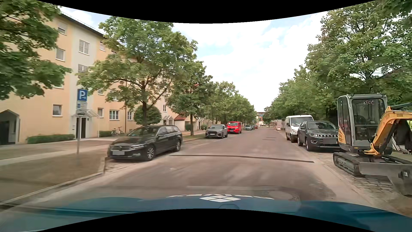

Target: Follow the waypoints while adhering to traffic rules and regulations

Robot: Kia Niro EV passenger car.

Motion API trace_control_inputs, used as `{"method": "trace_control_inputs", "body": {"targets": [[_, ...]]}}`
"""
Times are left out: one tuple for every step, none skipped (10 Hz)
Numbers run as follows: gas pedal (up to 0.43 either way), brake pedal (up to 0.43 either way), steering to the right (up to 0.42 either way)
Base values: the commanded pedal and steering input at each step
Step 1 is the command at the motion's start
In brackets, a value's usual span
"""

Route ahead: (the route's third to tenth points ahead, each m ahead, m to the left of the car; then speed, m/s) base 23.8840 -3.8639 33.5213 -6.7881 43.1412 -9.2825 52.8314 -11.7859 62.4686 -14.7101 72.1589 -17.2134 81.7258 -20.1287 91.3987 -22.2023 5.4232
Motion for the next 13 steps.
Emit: {"method": "trace_control_inputs", "body": {"targets": [[0.150,0.000,0.263],[0.150,0.000,0.242],[0.150,0.000,0.206],[0.150,0.000,0.185],[0.150,0.000,0.169],[0.150,0.000,0.161],[0.150,0.000,0.151],[0.150,0.000,0.136],[0.157,0.000,0.106],[0.157,0.000,0.085],[0.157,0.000,0.073],[0.169,0.000,0.061],[0.177,0.000,0.045]]}}
